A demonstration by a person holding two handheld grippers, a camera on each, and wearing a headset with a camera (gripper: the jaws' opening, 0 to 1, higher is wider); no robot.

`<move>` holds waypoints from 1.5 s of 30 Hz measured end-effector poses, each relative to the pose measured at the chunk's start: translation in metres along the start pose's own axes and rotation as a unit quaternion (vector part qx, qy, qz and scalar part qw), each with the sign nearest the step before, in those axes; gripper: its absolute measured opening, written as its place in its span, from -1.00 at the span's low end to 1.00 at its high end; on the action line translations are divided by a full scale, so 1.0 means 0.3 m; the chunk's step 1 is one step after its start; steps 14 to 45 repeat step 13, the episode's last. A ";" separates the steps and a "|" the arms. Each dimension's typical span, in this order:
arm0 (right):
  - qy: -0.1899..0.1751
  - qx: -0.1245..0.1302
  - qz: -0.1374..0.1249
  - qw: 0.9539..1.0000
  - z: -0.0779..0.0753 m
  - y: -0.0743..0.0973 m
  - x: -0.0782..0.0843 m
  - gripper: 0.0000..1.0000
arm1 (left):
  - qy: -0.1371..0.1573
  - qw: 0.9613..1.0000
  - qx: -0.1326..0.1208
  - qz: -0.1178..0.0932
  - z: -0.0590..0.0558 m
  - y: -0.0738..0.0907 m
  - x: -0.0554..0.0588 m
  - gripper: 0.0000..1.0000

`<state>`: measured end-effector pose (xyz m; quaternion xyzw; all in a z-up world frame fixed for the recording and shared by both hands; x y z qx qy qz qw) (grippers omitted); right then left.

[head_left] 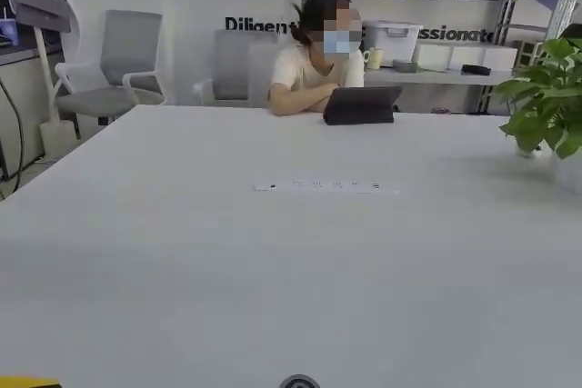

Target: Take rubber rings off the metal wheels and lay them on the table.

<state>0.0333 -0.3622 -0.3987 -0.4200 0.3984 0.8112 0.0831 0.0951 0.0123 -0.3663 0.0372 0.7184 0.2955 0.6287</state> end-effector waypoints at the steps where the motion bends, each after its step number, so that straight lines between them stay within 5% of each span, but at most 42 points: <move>1: 0.001 0.000 0.001 1.000 0.002 -0.001 0.001 0.90 | 0.001 1.000 -0.001 -0.001 0.001 0.000 -0.001 0.99; 10: 0.016 0.006 0.020 1.000 0.004 -0.006 0.009 0.86 | 0.004 1.000 0.008 0.005 -0.008 -0.006 0.002 0.99; 45: 0.014 0.008 0.015 1.000 0.006 -0.006 0.006 0.85 | 0.003 1.000 0.008 0.006 -0.010 -0.006 0.001 0.99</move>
Point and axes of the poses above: the centre of the closed fingertips' face, and the gripper's own axes: y roughly backward along the fingers, z roughly to its left, x roughly out of its underside, the point moved 10 cm from there along y, roughly backward along the fingers, and after that the axes turned 8 degrees about -y, right-handed, at the moved point
